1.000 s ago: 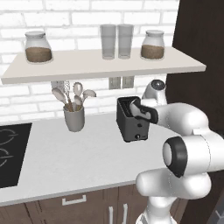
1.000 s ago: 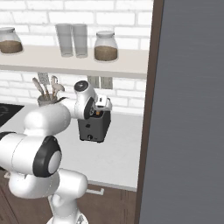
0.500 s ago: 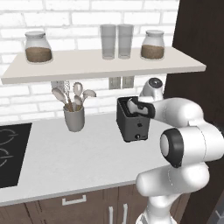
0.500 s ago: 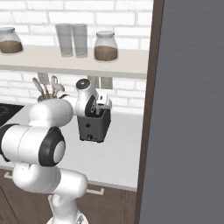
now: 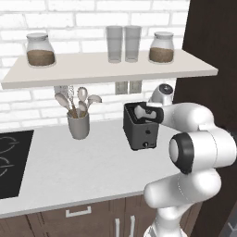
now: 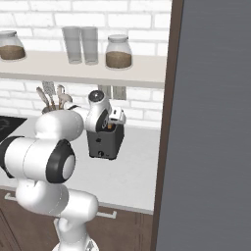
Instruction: Start the toaster. Once the lever pops up, take the bread to the plate on the dining counter.
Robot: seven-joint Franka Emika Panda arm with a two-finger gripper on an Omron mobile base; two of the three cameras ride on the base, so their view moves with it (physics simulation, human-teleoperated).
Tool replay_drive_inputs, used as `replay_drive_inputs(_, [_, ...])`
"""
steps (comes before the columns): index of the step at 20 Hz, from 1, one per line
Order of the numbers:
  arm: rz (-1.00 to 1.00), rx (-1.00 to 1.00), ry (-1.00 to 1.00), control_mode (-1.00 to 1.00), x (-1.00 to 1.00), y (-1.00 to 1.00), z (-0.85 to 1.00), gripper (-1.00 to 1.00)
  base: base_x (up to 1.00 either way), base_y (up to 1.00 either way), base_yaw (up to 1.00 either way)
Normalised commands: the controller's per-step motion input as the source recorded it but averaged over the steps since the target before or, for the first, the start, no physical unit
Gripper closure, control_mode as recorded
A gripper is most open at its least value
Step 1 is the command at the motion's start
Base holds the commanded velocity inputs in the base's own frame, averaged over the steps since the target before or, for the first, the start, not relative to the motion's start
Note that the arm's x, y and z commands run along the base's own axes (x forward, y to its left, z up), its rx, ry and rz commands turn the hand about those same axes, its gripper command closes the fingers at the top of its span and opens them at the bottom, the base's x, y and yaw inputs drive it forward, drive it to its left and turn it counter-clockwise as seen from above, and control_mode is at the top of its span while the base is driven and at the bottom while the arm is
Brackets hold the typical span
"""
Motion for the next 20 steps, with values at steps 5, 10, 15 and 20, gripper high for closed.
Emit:
replay_drive_inputs(5, [0.0,0.0,0.0,-1.0,0.03,0.0,-0.24,-1.0,0.0,0.0,0.0])
replay_drive_inputs(10, [0.0,0.0,0.0,-1.0,0.19,0.0,-0.11,-1.0,0.0,0.0,0.0])
replay_drive_inputs(15, [0.0,0.0,0.0,-1.0,0.22,0.0,-0.06,-1.0,0.0,0.0,0.0])
replay_drive_inputs(20, [0.0,0.0,0.0,-1.0,0.1,0.02,-0.23,-1.0,0.0,0.0,0.0])
